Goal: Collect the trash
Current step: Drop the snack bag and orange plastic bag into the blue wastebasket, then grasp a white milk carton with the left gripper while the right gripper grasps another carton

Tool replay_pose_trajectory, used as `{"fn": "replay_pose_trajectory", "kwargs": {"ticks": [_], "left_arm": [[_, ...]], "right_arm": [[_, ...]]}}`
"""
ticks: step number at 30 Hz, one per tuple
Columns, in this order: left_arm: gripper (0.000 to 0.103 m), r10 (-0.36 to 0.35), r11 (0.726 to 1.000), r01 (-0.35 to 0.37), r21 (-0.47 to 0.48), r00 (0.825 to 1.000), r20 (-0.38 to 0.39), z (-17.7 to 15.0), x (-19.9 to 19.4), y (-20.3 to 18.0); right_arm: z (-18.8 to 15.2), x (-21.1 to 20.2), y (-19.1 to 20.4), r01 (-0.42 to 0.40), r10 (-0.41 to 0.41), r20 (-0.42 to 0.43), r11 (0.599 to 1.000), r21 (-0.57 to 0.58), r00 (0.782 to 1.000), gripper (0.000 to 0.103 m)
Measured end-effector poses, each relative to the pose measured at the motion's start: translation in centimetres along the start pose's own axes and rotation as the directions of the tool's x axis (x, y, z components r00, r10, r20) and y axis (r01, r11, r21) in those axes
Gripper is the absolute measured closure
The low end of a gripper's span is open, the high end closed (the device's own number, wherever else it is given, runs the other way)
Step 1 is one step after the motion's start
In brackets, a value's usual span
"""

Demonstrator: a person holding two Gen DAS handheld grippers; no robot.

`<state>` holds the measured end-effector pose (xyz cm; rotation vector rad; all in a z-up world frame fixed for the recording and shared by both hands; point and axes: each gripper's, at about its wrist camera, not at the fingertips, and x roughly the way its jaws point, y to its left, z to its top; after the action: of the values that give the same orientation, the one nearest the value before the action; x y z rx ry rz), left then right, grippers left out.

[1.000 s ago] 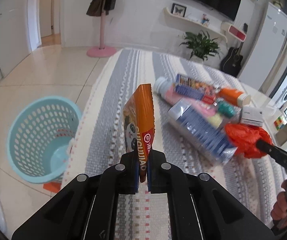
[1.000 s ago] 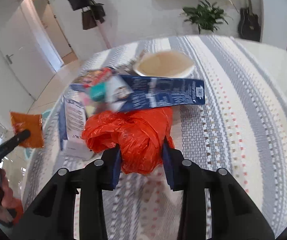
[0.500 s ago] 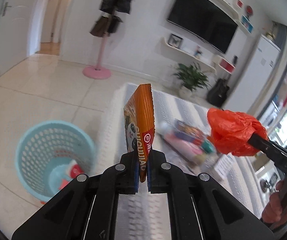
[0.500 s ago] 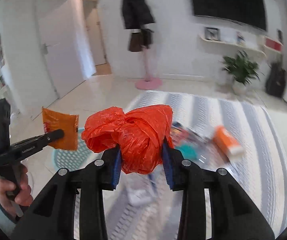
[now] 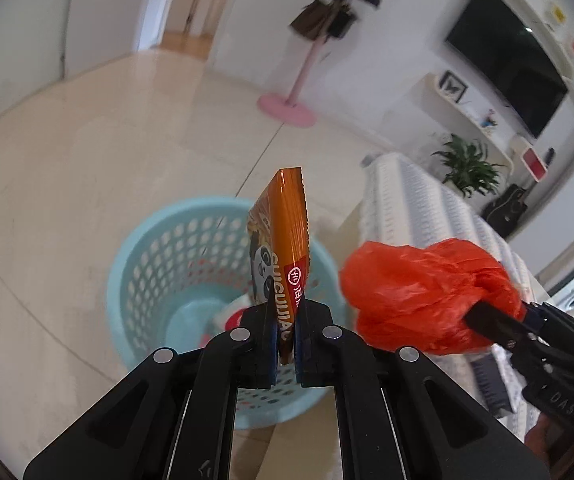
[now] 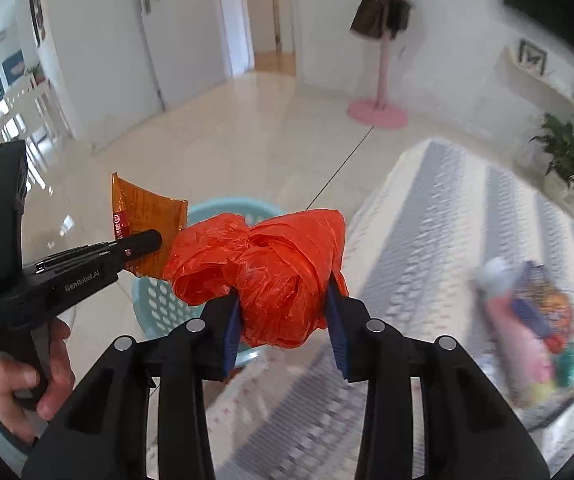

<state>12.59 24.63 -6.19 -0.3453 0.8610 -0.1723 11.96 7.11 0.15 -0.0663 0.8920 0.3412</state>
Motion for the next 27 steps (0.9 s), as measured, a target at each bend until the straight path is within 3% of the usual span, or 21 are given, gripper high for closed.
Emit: {"fn": "replay_pose_trajectory", "kwargs": {"ticks": [3, 4, 5, 8, 18, 24, 27], "left_arm": [[0.088, 0.030, 1.000, -0.030, -0.010, 0.999, -0.031, -0.4, 1.3, 1.0], [0.075, 0.040, 0.999, -0.041, -0.011, 0.998, -0.038, -0.5, 1.7, 1.2], [0.067, 0.043, 0.999, -0.044, -0.014, 0.998, -0.036, -0.5, 1.7, 1.8], [0.059, 0.046, 0.999, -0.047, -0.021, 0.998, -0.033, -0.5, 1.7, 2.3], [0.055, 0.020, 1.000, -0.020, -0.010, 1.000, 0.011, -0.6, -1.4, 0.4], [0.048, -0.037, 0.998, 0.033, 0.062, 0.997, 0.069, -0.3, -5.3, -5.2], [0.047, -0.091, 0.991, 0.082, 0.108, 0.993, 0.076, -0.7, -6.6, -9.3]], "right_arm": [[0.1, 2.7, 0.8, 0.014, -0.014, -0.044, 1.000, -0.003, 0.999, 0.058], [0.1, 3.2, 0.8, 0.011, -0.011, -0.057, 1.000, 0.002, 0.998, 0.054], [0.0, 3.7, 1.1, 0.002, -0.002, -0.064, 1.000, 0.007, 0.998, 0.054], [-0.3, 4.2, 1.2, -0.007, 0.008, -0.072, 1.000, 0.014, 0.997, 0.052], [-0.3, 0.6, -1.0, -0.038, 0.038, 0.011, 0.999, 0.030, 0.999, 0.052], [-0.8, -5.7, -3.5, -0.016, 0.007, 0.124, 0.998, 0.068, 0.992, 0.052], [-1.7, -10.5, -6.8, 0.011, -0.037, 0.205, 0.992, 0.127, 0.978, 0.052]]}}
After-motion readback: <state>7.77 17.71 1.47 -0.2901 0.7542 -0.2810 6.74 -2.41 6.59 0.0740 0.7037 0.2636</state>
